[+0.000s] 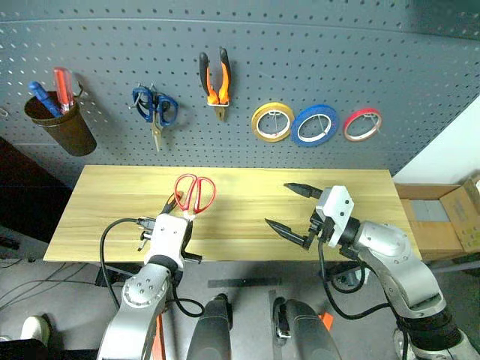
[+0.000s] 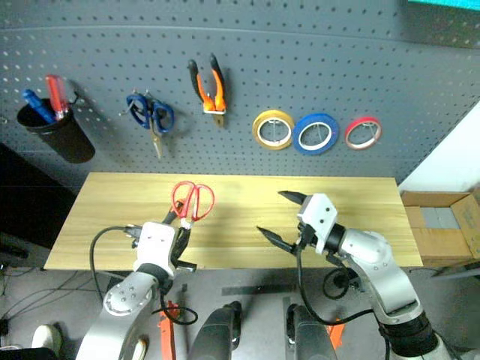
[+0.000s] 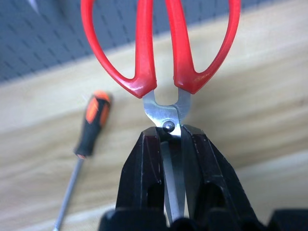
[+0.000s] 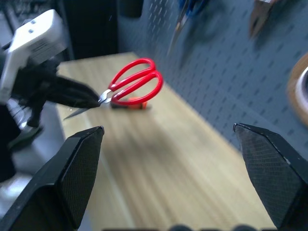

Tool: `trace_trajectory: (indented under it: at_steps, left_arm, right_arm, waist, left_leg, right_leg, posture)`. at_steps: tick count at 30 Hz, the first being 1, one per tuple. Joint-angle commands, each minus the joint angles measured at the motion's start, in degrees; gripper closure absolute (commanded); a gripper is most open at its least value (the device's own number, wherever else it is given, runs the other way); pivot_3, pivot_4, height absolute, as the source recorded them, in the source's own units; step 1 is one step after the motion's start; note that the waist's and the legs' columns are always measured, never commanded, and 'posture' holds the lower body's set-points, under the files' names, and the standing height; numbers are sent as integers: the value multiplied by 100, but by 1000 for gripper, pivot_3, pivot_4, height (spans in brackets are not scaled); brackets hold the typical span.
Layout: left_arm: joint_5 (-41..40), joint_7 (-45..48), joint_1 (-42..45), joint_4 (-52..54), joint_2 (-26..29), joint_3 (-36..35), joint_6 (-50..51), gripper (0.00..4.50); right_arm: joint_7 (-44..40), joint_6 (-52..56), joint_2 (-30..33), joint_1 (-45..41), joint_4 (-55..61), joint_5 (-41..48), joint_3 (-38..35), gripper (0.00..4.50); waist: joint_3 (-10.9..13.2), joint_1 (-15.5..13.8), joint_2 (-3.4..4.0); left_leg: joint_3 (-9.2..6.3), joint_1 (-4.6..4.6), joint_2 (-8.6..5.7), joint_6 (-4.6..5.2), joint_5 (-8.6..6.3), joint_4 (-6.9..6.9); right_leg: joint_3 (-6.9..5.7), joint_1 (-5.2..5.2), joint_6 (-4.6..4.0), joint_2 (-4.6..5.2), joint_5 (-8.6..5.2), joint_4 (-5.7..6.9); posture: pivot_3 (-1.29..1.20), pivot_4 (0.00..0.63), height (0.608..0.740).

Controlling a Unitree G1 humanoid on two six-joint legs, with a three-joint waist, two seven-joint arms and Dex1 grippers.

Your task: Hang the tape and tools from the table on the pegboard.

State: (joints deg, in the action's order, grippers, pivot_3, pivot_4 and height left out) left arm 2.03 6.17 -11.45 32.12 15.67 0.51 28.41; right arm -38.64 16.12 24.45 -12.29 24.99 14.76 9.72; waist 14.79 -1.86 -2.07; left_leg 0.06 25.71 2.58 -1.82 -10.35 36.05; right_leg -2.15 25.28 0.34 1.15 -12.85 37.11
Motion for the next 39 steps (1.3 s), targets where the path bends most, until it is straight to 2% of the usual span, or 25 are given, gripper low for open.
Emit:
trace_trajectory:
  at_steps: [1,7,10,15,17,21,26,39]
  left_arm:
    - [294,-292,-217,498,-105,-111,-977,4277]
    - [387,-631,-220,419,-340,-530,-2122,4277]
    - [276,-743,335,29,-333,-908,-2324,4277]
    - [149,-600,1024,-588,-236,-1111,-2301,4277]
    - [-120,-417,1744,-1205,-77,-1255,-2165,4277]
    - [-475,-47,2613,-2104,73,-1252,-1995,4277]
    - [-635,244,3107,-2722,85,-1106,-1903,4277]
    - [-808,256,3257,-3035,-5,-1137,-1287,4277]
  right_arm:
    - [165,-99,-248,-199,176,276,-257,0]
    - [155,-32,-644,-648,133,845,-445,0]
    - [153,-113,-751,-1008,-123,824,-433,0]
    - [191,-259,-756,-1269,-429,481,-329,0]
    - [232,-223,-786,-1357,-561,390,-286,0]
    - [347,-213,-834,-1475,-676,244,-237,0]
    - [442,-161,-858,-1490,-643,176,-220,0]
    - [615,111,-708,-1295,-339,174,-270,0]
  waist:
    - [-68,-24,0]
    - [-381,-147,3]
    - [-498,-205,8]
    - [-735,-286,12]
    - [-796,-318,7]
    - [-844,-421,0]
    - [-880,-422,-3]
    - [-879,-379,-2]
  left_leg:
    - [0,-2,0,0,0,1]
    - [15,-32,-4,0,1,1]
    - [19,-94,-3,0,-1,-2]
    - [27,-122,1,-5,-4,0]
    - [33,-125,0,-7,-6,0]
    - [30,-129,7,0,0,1]
    - [53,-138,10,2,0,0]
    - [52,-142,16,2,1,1]
  right_leg:
    - [-2,-2,-4,-2,3,0]
    - [-5,-24,-17,-19,17,-6]
    - [-13,-92,-44,-20,2,-20]
    - [-33,-123,-62,-25,3,-23]
    - [-31,-126,-62,-25,3,-22]
    - [-35,-124,-74,-51,15,-14]
    - [-8,-125,-46,-55,32,-11]
    - [0,-124,-68,-63,20,-2]
  posture:
    - [161,131,740]
    - [195,68,740]
    - [207,38,740]
    - [208,22,740]
    - [206,17,740]
    - [192,16,740]
    - [173,21,740]
    - [141,54,740]
